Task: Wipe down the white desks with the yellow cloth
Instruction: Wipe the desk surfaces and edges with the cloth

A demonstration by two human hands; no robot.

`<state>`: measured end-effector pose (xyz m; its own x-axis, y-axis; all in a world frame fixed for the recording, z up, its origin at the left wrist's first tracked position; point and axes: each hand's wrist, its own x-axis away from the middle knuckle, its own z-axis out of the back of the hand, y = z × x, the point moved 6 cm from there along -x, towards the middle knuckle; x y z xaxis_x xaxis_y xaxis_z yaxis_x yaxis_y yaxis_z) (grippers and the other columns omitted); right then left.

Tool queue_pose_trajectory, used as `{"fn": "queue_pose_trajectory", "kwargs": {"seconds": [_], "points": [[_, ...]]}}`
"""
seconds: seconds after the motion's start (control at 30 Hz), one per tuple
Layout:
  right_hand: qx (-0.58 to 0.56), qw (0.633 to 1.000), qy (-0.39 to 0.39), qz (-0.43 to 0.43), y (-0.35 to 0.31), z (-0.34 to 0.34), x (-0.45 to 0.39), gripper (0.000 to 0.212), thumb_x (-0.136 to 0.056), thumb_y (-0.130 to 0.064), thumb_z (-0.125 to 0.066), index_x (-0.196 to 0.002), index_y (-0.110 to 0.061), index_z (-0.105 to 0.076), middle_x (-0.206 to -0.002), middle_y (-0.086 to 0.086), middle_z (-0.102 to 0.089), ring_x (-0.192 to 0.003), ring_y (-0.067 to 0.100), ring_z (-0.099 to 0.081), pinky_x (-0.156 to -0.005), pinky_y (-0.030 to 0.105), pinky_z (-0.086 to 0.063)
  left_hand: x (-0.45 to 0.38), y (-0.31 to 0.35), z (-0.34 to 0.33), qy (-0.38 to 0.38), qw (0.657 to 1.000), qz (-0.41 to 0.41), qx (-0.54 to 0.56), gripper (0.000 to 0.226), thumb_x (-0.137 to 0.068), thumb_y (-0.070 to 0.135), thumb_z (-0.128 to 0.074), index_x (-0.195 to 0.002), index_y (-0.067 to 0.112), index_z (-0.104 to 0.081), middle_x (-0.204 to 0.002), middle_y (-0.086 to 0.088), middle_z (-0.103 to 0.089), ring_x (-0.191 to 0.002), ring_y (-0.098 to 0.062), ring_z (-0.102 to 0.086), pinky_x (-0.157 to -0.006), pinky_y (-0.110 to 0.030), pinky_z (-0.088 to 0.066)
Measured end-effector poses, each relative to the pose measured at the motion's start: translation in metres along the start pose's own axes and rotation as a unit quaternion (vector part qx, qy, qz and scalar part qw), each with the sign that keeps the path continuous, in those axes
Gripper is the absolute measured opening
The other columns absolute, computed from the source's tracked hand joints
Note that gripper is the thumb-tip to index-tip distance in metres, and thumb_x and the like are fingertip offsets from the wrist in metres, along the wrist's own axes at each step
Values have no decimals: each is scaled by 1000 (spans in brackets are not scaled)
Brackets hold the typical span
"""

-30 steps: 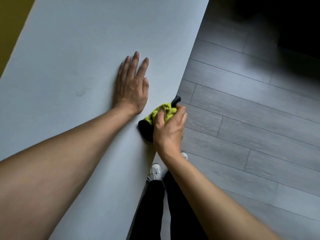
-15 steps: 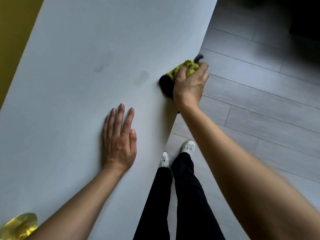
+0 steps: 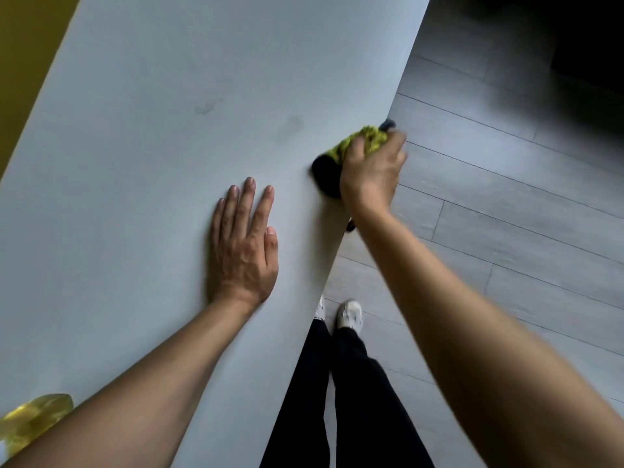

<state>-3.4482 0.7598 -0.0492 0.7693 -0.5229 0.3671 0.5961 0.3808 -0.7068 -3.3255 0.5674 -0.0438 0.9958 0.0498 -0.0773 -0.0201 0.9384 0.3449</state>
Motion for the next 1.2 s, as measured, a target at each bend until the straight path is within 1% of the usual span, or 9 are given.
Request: {"fn": "queue_pose_trajectory", "kwargs": {"seconds": [0.13,0.23,0.37,0.47,0.57,0.63,0.77,1.0,1.2], "points": [[8,1000,-1,-2,-28,1,-45,42,-99,-37,-46,-136,-20,-40,-127,8,-47,-112,32,-57,-97,40,-46,0,0,0,1,1000,1,7,56,-100,15,-46,-155,11,-44,-165,-13,-34,-154,-35,-30,-128,-50,-19],[0,1000,-4,10,-20,0,-36,43,-99,-36,-46,-138,-20,-38,-122,7,-45,-110,33,-57,-97,41,-46,2,1,1,-1,1000,1,7,56,-100,15,-45,-156,11,-44,-165,-14,-34,-154,-36,-30,-128,-49,-19],[-1,999,-4,37,26,1,35,49,-97,-36,-51,-141,-17,-37,-121,11,-45,-109,38,-55,-88,41,-44,2,2,1,-4,1000,-4,-3,56,-100,16,-44,-156,12,-44,-165,-14,-34,-154,-36,-29,-128,-49,-18],[-17,998,-32,57,71,2,117,50,-96,-32,-56,-138,-11,-40,-122,14,-46,-110,40,-53,-88,44,-44,3,3,1,-12,1000,-2,-8,56,-99,16,-45,-156,12,-44,-165,-15,-33,-154,-36,-29,-128,-49,-18],[-17,996,-71,50,104,6,181,46,-94,-34,-56,-133,-15,-40,-121,9,-44,-110,39,-53,-87,47,-47,3,1,1,-20,1000,-2,-17,56,-101,18,-43,-157,12,-42,-166,-14,-32,-155,-36,-27,-129,-48,-16],[4,996,-80,33,115,6,194,46,-93,-38,-55,-131,-19,-38,-122,6,-44,-110,38,-53,-86,48,-48,1,1,-1,-35,999,-5,-13,57,-102,20,-39,-158,12,-39,-168,-14,-28,-157,-35,-24,-129,-46,-12],[-2,996,-76,43,100,7,169,49,-95,-37,-57,-134,-15,-38,-120,11,-45,-107,40,-54,-86,46,-46,31,-7,3,-47,999,-13,-22,57,-104,22,-36,-160,12,-34,-169,-16,-23,-158,-36,-19,-130,-45,-11],[-1,999,-20,34,49,3,85,54,-96,-39,-53,-142,-17,-36,-127,10,-46,-113,36,-56,-90,45,-45,158,-44,30,-49,997,47,-36,58,-105,26,-33,-161,11,-32,-170,-16,-20,-158,-34,-19,-129,-49,-16],[-14,999,-19,36,58,1,98,53,-97,-39,-50,-143,-16,-36,-124,11,-46,-111,36,-56,-88,43,-45,199,-67,37,-62,995,27,-67,60,-105,30,-31,-163,16,-28,-172,-10,-17,-160,-28,-14,-129,-48,-13]]}}
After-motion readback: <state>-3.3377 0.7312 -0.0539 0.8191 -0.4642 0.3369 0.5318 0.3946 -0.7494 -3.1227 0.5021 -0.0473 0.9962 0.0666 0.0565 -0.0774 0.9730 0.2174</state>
